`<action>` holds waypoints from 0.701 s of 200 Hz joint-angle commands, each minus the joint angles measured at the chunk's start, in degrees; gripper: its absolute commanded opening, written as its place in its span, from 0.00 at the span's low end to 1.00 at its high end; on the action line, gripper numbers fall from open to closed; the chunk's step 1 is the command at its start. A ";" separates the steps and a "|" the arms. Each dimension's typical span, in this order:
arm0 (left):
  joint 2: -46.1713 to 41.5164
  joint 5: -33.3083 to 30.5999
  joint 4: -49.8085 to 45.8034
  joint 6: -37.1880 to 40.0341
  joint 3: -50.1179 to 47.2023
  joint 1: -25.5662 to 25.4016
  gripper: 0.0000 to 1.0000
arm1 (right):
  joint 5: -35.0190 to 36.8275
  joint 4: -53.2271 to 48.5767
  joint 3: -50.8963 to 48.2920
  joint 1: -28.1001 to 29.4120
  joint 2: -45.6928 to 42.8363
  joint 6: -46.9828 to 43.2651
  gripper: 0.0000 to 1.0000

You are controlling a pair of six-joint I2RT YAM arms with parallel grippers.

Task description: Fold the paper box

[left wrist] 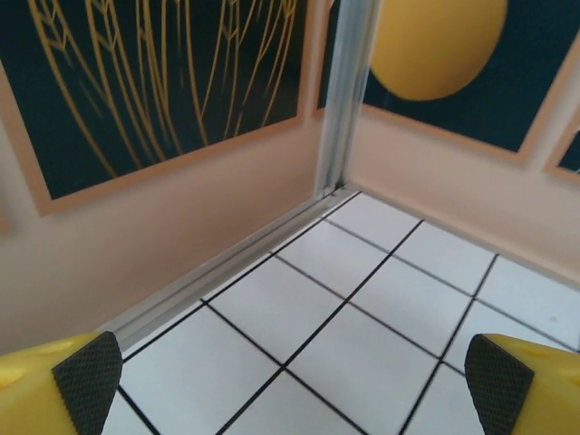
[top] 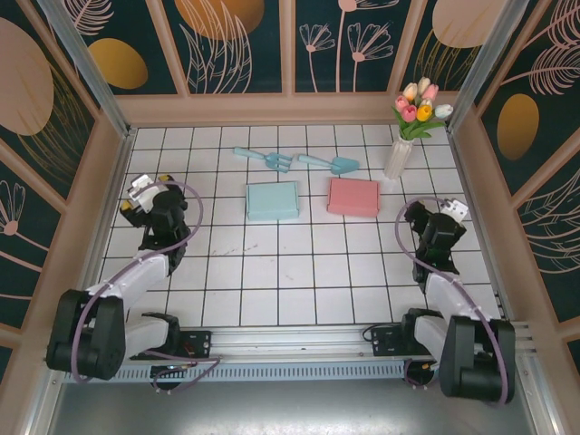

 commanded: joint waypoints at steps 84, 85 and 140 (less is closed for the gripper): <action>8.50 20.91 35.45 -0.80 -16.38 13.90 0.99 | -8.03 31.97 -3.18 -4.11 17.80 3.52 0.99; 8.43 20.99 35.29 -0.84 -16.35 13.95 0.99 | -7.84 32.14 -3.22 -4.01 17.83 3.43 0.99; 11.29 37.57 45.97 6.74 -19.34 13.84 0.99 | -3.85 46.24 -8.99 1.82 19.15 -2.93 0.99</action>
